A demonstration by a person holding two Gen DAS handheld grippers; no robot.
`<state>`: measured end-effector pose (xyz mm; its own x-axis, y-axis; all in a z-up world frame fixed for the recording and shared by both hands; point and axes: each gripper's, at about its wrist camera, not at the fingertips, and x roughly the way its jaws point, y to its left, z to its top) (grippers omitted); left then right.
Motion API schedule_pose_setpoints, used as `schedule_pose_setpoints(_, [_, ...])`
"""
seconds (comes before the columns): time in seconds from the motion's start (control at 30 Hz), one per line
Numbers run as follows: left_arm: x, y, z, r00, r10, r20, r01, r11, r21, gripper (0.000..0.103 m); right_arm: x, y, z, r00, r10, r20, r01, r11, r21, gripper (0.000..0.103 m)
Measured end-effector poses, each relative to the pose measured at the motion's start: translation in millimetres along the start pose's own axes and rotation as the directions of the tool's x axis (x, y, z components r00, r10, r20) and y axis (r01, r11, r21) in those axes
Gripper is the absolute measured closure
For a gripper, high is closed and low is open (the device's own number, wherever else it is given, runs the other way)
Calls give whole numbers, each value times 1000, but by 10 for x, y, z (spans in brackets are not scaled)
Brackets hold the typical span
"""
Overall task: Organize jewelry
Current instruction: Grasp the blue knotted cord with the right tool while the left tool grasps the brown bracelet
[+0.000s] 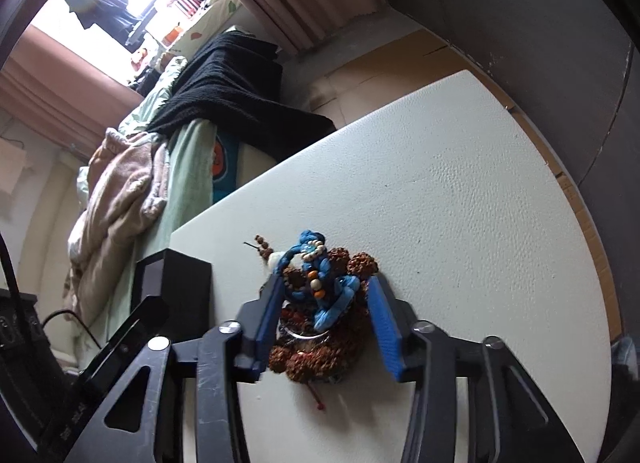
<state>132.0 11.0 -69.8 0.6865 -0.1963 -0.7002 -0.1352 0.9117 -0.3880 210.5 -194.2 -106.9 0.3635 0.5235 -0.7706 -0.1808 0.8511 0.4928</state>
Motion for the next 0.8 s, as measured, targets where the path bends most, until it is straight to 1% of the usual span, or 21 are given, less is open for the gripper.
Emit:
schedule_pose_setpoints(0.03, [11,8,5,1000,-1,-4,1,1000,-4,57,30,-15,5,1000,0,-12,0,1000,2,82])
schedule_pose_setpoints(0.1, [49,17,11,1000,-8,-17,8,1000,-12,57,14,-47,6,1000,-11,-8,11,1000,7,84])
schedule_pose_setpoints(0.2, [105,-10,-4,999,-10,-41,10,1000,-5,57,-100,-96,6,999,29,13,-30,999,31,86])
schedule_pose_setpoints(0.33, [194,-121,-71,997,10,-77,-6,999,47,57,-374,-152,15,994,76,77,-80,995,59,86])
schedule_pose_setpoints(0.4, [251,-177,-111,995,26,-96,-19,997,72,57,-495,-186,12,991,77,106,-86,993,77,86])
schedule_pose_setpoints(0.5, [321,-240,-167,992,42,-116,-30,995,96,58,-641,-253,-14,989,82,127,-96,989,112,86])
schedule_pose_setpoints(0.57, [375,-275,-208,990,65,-126,-50,992,115,64,-702,-267,-29,988,78,133,-94,988,121,86])
schedule_pose_setpoints(0.73, [497,-297,-295,984,100,-149,-81,988,132,65,-802,-254,-36,984,94,150,-113,986,124,86])
schedule_pose_setpoints(0.8, [542,-305,-317,982,110,-155,-89,987,136,68,-810,-261,-30,983,103,151,-122,984,126,86])
